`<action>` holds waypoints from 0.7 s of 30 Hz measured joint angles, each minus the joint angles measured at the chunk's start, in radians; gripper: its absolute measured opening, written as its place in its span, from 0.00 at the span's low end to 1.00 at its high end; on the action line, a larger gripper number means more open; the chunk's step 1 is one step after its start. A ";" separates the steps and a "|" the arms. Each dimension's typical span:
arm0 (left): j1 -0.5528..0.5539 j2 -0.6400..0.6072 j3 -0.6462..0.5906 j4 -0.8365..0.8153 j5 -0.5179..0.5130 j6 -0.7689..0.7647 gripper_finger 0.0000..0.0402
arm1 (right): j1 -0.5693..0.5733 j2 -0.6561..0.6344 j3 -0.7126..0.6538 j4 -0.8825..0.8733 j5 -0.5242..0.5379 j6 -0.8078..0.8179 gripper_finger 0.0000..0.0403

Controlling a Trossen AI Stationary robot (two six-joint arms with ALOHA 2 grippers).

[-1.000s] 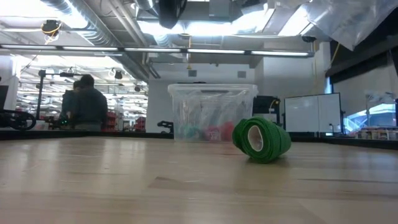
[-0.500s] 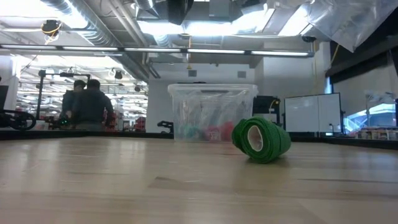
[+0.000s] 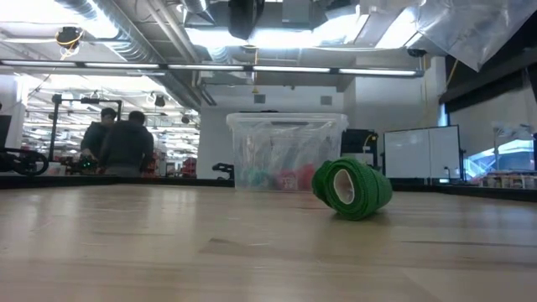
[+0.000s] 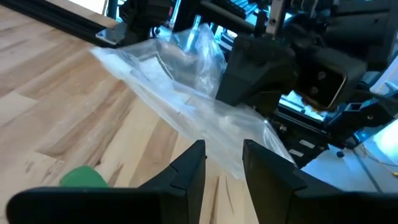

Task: Roll bandage
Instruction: Open the transparent zip lock bag

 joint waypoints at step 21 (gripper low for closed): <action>-0.023 0.054 0.000 -0.045 -0.019 0.062 0.25 | -0.108 0.104 0.000 0.015 -0.275 0.487 0.02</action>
